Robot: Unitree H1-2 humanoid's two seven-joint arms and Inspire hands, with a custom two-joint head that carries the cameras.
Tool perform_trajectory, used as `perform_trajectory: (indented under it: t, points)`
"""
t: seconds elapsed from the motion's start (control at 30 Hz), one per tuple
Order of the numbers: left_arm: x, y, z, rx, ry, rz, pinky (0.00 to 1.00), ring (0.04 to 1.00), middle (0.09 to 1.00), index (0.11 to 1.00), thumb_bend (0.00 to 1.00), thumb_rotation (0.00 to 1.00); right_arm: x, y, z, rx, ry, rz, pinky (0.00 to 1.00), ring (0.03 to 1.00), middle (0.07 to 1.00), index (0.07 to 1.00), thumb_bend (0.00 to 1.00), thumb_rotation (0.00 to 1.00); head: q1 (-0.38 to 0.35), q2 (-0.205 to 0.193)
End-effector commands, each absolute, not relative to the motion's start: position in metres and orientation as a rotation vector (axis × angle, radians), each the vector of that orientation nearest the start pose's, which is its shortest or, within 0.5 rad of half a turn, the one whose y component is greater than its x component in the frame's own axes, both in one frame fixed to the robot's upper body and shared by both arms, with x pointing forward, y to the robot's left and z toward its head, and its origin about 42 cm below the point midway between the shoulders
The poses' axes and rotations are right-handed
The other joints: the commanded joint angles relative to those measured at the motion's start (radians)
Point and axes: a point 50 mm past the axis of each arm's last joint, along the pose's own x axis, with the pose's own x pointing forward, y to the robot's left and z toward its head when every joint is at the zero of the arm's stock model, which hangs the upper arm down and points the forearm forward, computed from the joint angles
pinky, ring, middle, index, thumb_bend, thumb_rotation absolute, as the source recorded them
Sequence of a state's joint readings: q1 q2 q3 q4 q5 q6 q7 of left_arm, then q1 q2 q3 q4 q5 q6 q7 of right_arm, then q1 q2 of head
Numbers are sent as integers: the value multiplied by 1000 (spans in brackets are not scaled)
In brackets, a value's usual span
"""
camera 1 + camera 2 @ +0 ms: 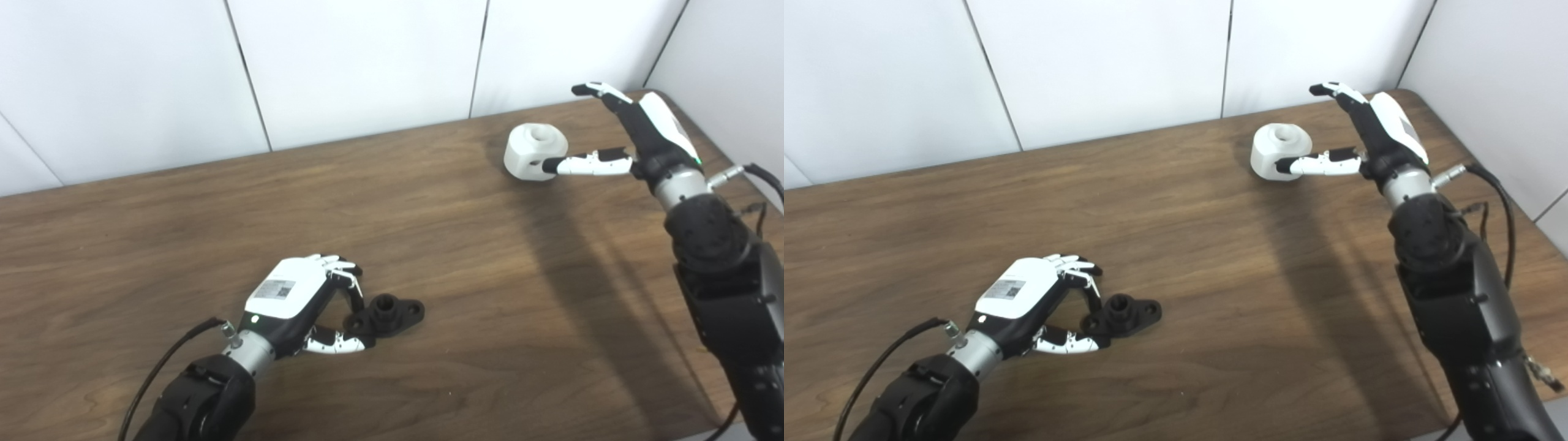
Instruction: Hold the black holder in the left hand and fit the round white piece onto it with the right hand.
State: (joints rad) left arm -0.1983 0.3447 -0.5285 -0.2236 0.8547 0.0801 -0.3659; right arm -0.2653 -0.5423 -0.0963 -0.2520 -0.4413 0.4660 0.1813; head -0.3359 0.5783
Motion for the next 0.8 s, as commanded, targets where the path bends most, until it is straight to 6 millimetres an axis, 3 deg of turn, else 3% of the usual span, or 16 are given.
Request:
perform_trajectory:
  t: [0.0, 0.47, 0.77]
  points:
    - [277, 183, 123, 1324, -94, -800, 909, 886, 806, 489, 515, 52, 353, -378, 295, -941, -81, -233, 946, 970, 943, 846, 860, 357, -1, -11]
    - [273, 181, 114, 1336, -81, -800, 908, 883, 810, 490, 516, 53, 405, -393, 278, -999, 23, -205, 895, 975, 943, 844, 883, 311, 16, -67]
    - [272, 180, 112, 1337, -72, -803, 913, 884, 813, 490, 515, 52, 421, -400, 269, -1043, 86, -186, 878, 967, 929, 849, 900, 292, 21, -72]
